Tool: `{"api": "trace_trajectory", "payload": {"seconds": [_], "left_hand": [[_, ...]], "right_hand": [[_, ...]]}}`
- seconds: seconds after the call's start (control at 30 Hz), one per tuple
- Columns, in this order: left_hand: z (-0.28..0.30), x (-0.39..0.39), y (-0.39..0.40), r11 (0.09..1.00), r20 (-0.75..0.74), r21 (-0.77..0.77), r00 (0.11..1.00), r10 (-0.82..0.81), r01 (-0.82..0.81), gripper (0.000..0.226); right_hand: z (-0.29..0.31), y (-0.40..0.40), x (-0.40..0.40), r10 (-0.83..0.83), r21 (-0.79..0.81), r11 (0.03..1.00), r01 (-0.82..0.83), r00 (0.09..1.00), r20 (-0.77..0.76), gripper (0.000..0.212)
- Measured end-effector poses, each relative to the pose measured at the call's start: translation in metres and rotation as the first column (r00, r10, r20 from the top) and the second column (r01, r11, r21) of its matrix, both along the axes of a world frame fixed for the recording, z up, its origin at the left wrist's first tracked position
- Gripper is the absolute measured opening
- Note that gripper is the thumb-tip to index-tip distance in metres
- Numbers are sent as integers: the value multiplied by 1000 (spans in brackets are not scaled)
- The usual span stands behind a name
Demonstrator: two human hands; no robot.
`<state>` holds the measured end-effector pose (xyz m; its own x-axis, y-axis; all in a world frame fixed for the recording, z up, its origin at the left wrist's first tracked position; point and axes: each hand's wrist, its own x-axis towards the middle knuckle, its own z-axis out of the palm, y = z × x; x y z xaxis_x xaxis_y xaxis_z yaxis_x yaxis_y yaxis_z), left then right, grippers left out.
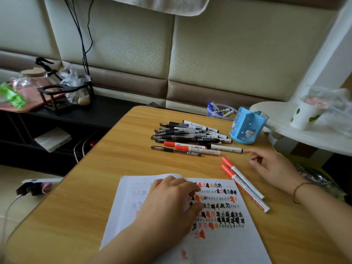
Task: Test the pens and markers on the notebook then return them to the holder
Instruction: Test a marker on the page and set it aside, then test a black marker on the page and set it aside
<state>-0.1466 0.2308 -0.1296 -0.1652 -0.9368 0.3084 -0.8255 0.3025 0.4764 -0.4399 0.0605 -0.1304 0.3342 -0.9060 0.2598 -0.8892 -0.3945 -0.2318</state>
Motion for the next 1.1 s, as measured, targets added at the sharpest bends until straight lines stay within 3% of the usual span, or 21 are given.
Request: {"api": "trace_trajectory", "payload": {"seconds": [0.17,0.3,0.4,0.5,0.8,0.9,1.0,1.1], "left_hand": [[2,-1,0,1000,3,1,1000,7,-7,43],[2,-1,-1,1000,11,6,1000,13,-13,45],[3,-1,-1,1000,21,5,1000,14,-14,45],[3,0,0,1000,23,3,1000,13,-13,45],[5,0,1,1000,28,8,1000,6,-6,44],[8,-2,2,1000,-19,11,1000,12,-12,49],[12,-5,4,998,-91,-32,995,45,-49,72],[16,-8,3,973,-45,-183,990,134,-140,83]], "right_hand": [[14,-29,45,-4,-80,997,2,999,-33,27],[20,-41,94,3,-49,999,-10,990,-143,37],[18,-48,110,-38,-52,998,29,982,-185,31],[14,-51,113,-68,-74,996,56,983,-172,22],[12,-54,115,-50,4,999,50,995,-86,19],[23,-41,113,-54,-69,996,54,999,-2,17],[44,6,104,-11,-174,983,49,976,216,19],[63,92,90,110,-122,990,-67,912,395,19]]}}
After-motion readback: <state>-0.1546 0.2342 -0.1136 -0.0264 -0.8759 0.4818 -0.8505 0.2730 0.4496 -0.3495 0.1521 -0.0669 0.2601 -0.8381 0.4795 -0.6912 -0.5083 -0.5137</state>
